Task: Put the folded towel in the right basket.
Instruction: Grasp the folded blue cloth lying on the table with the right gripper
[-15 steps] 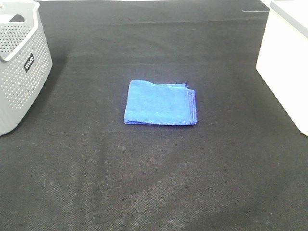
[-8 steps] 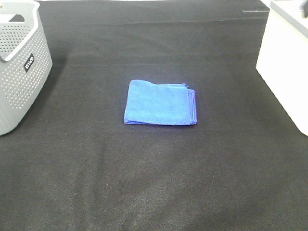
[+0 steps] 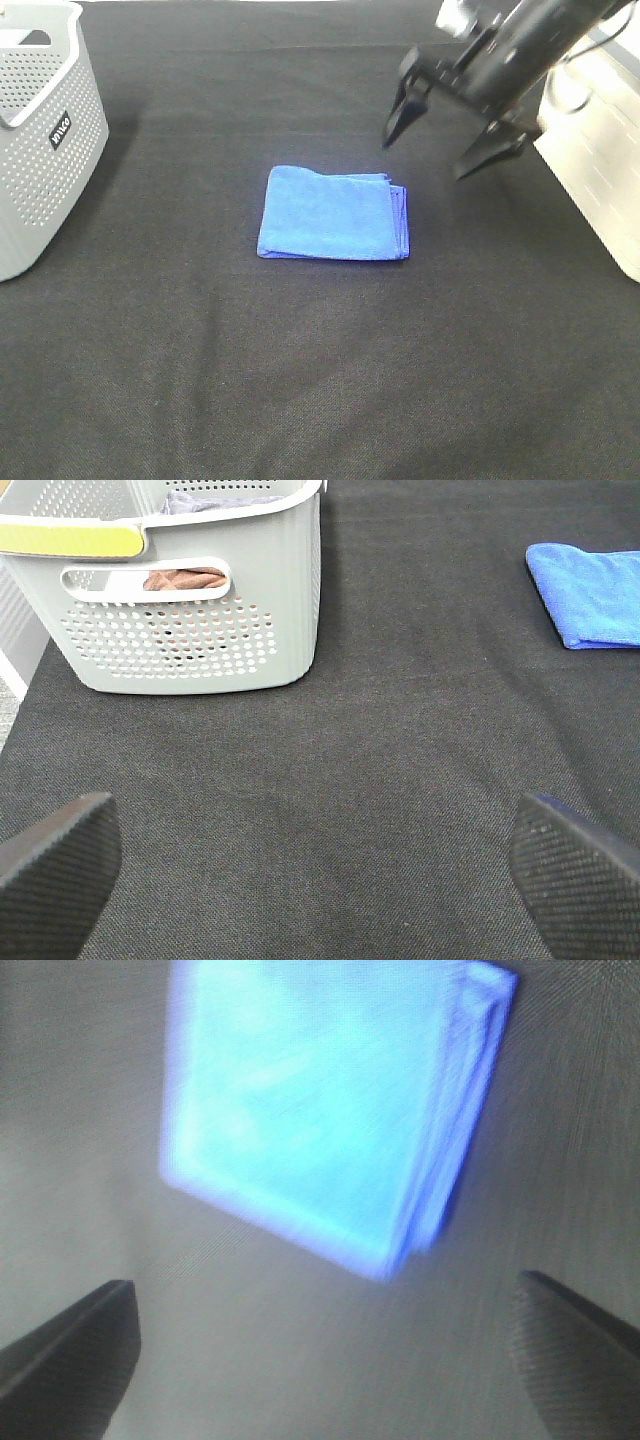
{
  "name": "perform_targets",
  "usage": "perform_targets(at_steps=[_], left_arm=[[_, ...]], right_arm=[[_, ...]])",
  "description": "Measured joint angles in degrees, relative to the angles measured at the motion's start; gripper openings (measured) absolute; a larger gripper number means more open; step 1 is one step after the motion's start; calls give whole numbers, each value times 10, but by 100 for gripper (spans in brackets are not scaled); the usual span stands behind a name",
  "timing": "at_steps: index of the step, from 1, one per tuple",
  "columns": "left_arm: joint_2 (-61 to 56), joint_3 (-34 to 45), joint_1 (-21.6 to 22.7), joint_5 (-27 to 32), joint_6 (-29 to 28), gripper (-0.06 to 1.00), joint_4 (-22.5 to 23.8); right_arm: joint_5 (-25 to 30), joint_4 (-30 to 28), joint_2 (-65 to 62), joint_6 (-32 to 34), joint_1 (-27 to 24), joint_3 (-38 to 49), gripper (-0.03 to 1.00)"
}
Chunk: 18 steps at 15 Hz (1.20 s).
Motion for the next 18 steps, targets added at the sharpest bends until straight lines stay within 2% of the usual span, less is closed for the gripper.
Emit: perform_targets(at_steps=[7, 13, 16, 18], left_arm=[[0, 0, 0, 0, 0, 99, 0], [0, 0, 0, 0, 0, 99, 0], [0, 0, 0, 0, 0, 99, 0], [0, 0, 0, 0, 0, 99, 0]], right_arm=[[-56, 20, 127, -1, 0, -56, 96], [-84, 44, 164, -6, 0, -73, 95], [-91, 109, 183, -29, 9, -78, 94], [-108, 189, 199, -77, 49, -81, 90]])
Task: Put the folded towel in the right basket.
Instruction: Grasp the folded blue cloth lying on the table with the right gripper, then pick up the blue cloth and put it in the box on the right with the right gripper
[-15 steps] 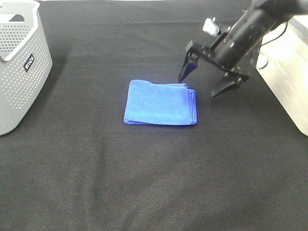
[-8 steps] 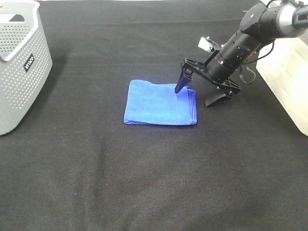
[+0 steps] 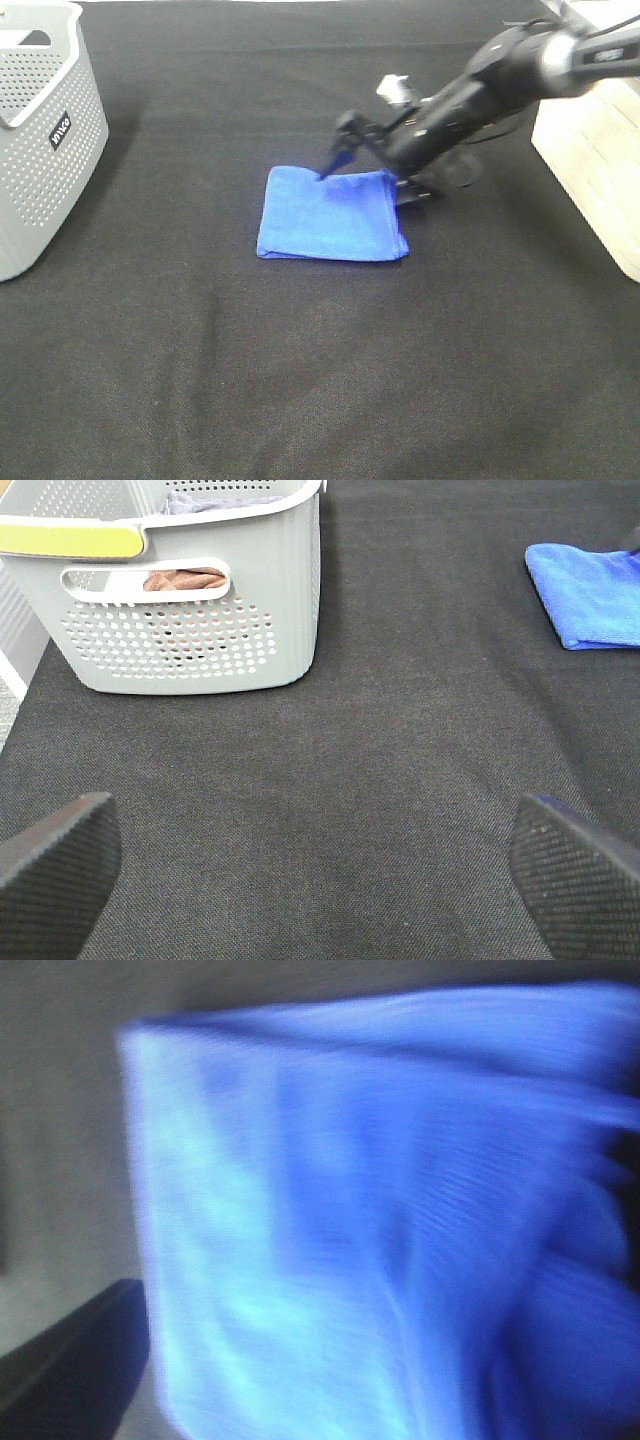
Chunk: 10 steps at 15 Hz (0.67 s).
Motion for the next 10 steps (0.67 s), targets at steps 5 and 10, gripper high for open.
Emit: perform_targets(at_steps=[5, 10], left_arm=[[0, 0, 0, 0, 0, 99, 0], [0, 0, 0, 0, 0, 99, 0]], right_arm=[[-23, 7, 13, -14, 25, 1, 49], [2, -18, 2, -14, 25, -1, 26]])
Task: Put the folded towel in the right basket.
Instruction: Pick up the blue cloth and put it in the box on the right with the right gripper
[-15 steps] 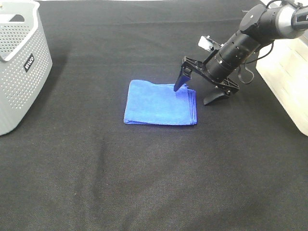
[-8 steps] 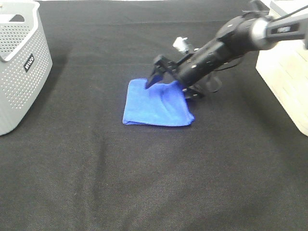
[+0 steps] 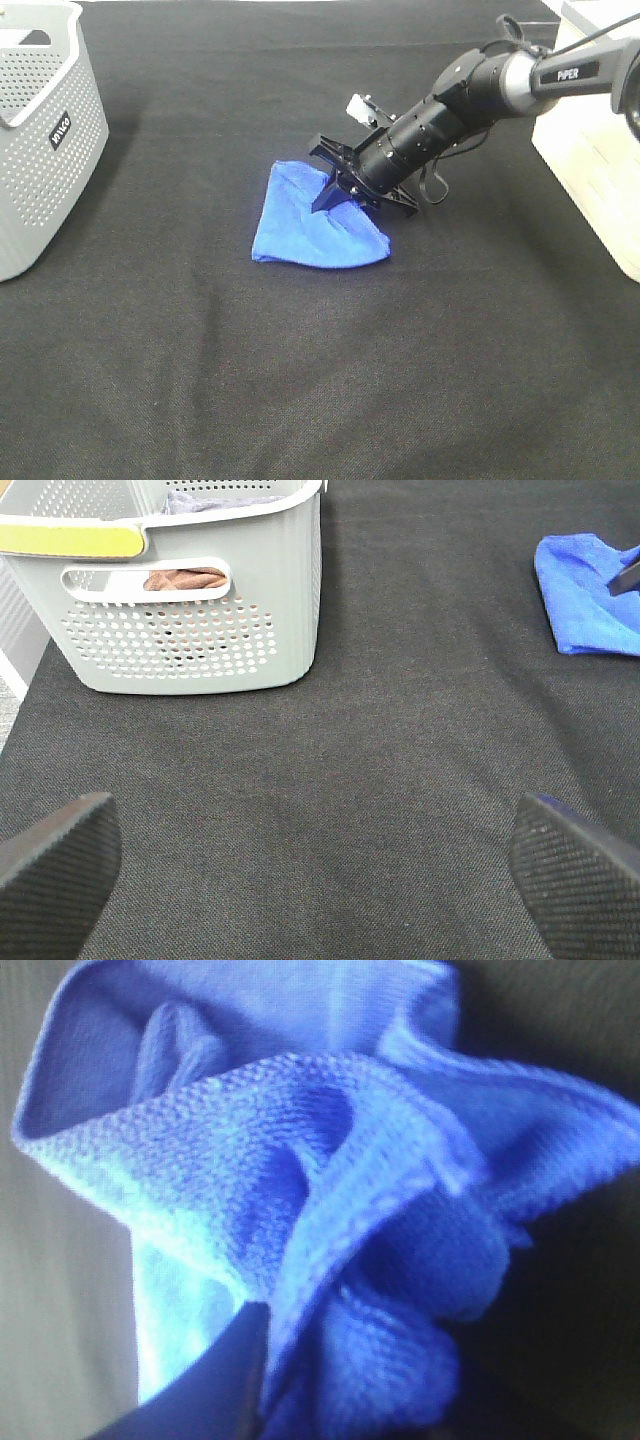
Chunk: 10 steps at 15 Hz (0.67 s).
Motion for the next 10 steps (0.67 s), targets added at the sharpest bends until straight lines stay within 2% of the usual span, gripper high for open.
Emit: perform_targets(at_steps=[1, 5, 6, 8, 9, 10], left_arm=[[0, 0, 0, 0, 0, 99, 0], [0, 0, 0, 0, 0, 99, 0], [0, 0, 0, 0, 0, 99, 0], [0, 0, 0, 0, 0, 99, 1], [0, 0, 0, 0, 0, 99, 1], [0, 0, 0, 0, 0, 99, 1]], right_arm=[[54, -25, -17, 1, 1, -17, 26], [150, -37, -92, 9, -11, -135, 26], [150, -37, -92, 9, -11, -135, 26], [205, -29, -116, 29, -53, -214, 26], [210, -29, -131, 44, -103, -271, 26], [210, -32, -138, 50, -124, -288, 26]])
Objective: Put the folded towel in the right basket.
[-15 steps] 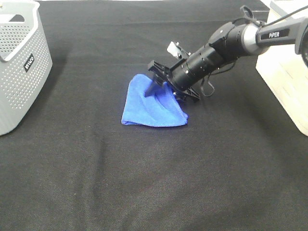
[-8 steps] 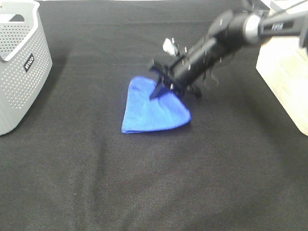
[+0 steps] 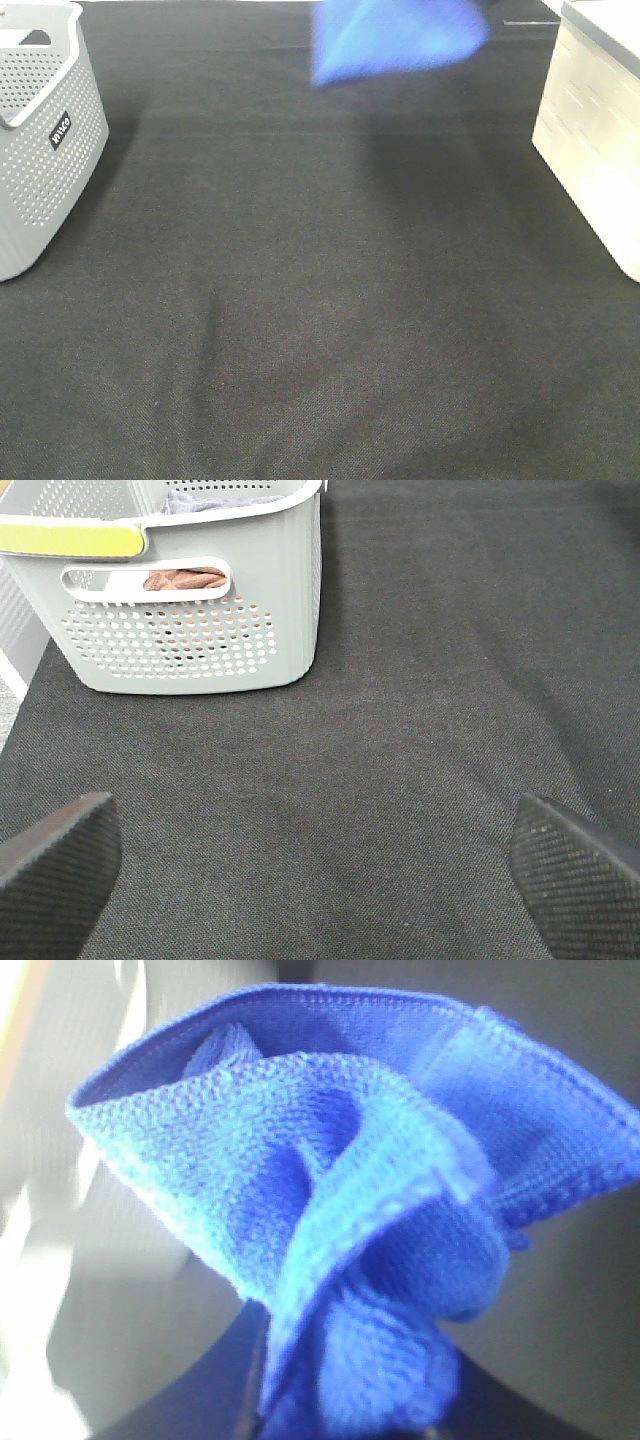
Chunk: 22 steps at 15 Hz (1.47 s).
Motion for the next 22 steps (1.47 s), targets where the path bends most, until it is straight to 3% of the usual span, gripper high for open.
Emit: perform_targets(at_steps=[1, 4, 5, 6, 8, 10, 11, 12, 13, 14, 16, 18, 22], left_arm=[[0, 0, 0, 0, 0, 99, 0], [0, 0, 0, 0, 0, 99, 0], [0, 0, 0, 0, 0, 99, 0], [0, 0, 0, 0, 0, 99, 0], [0, 0, 0, 0, 0, 99, 0], [0, 0, 0, 0, 0, 99, 0], [0, 0, 0, 0, 0, 99, 0], [0, 0, 0, 0, 0, 99, 0], [0, 0, 0, 0, 0, 99, 0], [0, 0, 0, 0, 0, 99, 0], [0, 0, 0, 0, 0, 99, 0], [0, 0, 0, 0, 0, 99, 0], [0, 0, 0, 0, 0, 99, 0]], right_arm=[[0, -8, -26, 16, -65, -26, 26], [1, -45, -73, 26, -196, -31, 26], [1, -85, -79, 26, -232, -30, 26], [1, -164, -80, 26, -270, -18, 26], [4, -242, -76, 26, -296, 12, 26], [6, -285, -65, 26, -297, 34, 26], [8, -294, -53, 26, -296, 38, 35], [9, -298, -42, 28, -295, 41, 54], [9, -314, -34, 30, -285, 41, 84], [9, -314, -34, 30, -285, 41, 84], [9, -343, -36, 31, -261, 41, 95], [9, -379, -47, 44, -225, 41, 97], [8, -413, -101, 88, -85, 41, 98]])
